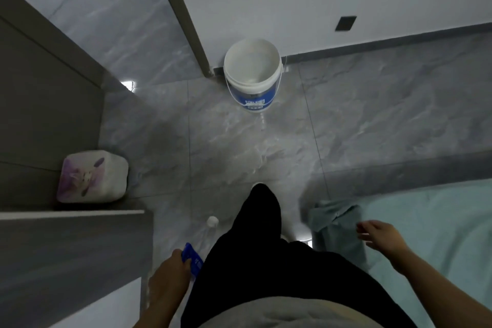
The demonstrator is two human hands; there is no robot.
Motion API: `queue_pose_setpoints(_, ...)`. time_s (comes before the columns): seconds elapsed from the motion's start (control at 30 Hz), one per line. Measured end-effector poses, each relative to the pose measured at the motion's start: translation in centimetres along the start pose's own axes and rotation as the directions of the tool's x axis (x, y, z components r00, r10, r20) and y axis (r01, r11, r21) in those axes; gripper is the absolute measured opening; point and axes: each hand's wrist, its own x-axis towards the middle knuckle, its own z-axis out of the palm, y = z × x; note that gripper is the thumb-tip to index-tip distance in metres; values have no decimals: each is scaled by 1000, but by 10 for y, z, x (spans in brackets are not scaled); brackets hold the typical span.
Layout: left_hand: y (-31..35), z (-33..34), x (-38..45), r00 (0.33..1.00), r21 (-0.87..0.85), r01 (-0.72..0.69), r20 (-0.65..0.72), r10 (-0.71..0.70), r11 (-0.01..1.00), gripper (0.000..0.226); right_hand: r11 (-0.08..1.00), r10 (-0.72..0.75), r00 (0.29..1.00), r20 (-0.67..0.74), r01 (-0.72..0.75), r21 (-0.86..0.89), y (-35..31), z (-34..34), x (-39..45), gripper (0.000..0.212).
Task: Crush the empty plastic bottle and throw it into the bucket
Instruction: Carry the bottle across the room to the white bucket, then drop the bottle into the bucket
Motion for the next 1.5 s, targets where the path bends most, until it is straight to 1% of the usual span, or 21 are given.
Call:
queue_pose_setpoints(0.13,36,-45,51,1000,22,-12,6,12,1000,17,996,83,996,-18,-84,-23,-25,0,18,25)
queue_pose_setpoints(0.23,73,-80,85,998,53,-58,2,58,997,19,991,130,991,-13,-130,12,-44,-2,30,22)
queue_pose_setpoints(0.3,99,-103,106,997,74,-72,-28,75,995,21,985,170,985,-30,-169,30,-56,-5,36,22)
queue_pose_setpoints(0.43,152,-148,143,995,27,-91,-48,92,995,26,974,224,973,-48,-222,55,-84,-9,57,24)
queue_pose_setpoints(0.53,184,-171,167,994,26,-92,-50,93,995,26,971,241,970,-26,-241,14,-112,-13,82,23)
queue_pose_setpoints(0.63,211,-186,187,997,48,-69,-34,71,996,25,977,203,979,-28,-204,-55,-148,-19,119,26)
queue_pose_setpoints(0.7,223,-193,194,998,47,-53,-13,54,997,23,984,153,988,-29,-155,-93,-182,-21,142,28)
queue_pose_setpoints(0.77,237,-198,210,1000,15,-29,6,29,999,19,980,79,996,43,-69,-186,-225,-26,173,28)
queue_pose_setpoints(0.83,240,-204,211,999,1,-20,27,20,1000,16,977,22,998,57,-10,-214,-258,-26,185,27)
queue_pose_setpoints(0.97,255,-219,228,995,-46,33,91,-29,998,20,994,28,997,71,-20,-106,-327,-18,214,28)
queue_pose_setpoints(1.07,268,-234,248,988,-68,59,146,-49,996,20,991,35,993,110,-21,-133,-367,-10,230,28)
queue_pose_setpoints(1.2,287,-255,290,982,-100,58,183,-39,993,22,989,54,993,106,-38,-144,-405,5,253,27)
queue_pose_setpoints(1.27,302,-265,319,984,-102,56,174,-38,993,23,988,58,993,102,-42,-147,-425,15,271,26)
queue_pose_setpoints(1.43,345,-285,404,1000,-158,19,1,-19,987,19,987,7,993,116,12,-162,-475,49,329,27)
queue_pose_setpoints(1.5,364,-289,436,999,-189,22,-34,-29,982,21,981,-26,993,116,47,-186,-495,65,354,27)
